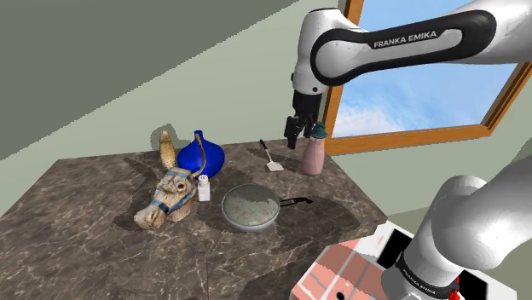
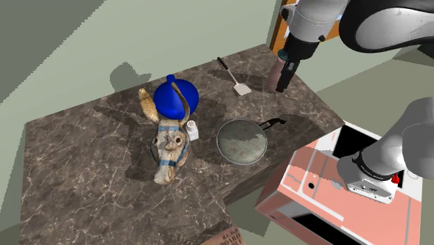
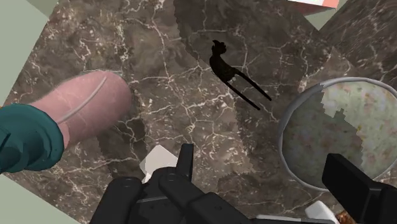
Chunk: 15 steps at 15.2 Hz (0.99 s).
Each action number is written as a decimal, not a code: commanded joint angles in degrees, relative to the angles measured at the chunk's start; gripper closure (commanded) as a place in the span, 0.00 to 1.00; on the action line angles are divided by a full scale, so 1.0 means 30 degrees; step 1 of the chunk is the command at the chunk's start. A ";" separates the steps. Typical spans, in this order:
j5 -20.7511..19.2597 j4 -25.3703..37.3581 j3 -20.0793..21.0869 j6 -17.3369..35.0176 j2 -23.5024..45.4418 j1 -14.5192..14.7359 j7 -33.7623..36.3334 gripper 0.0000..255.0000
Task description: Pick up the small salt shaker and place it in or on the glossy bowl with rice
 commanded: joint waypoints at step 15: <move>-0.0267 0.7534 0.2364 0.3380 1.0814 0.1598 0.2955 0.00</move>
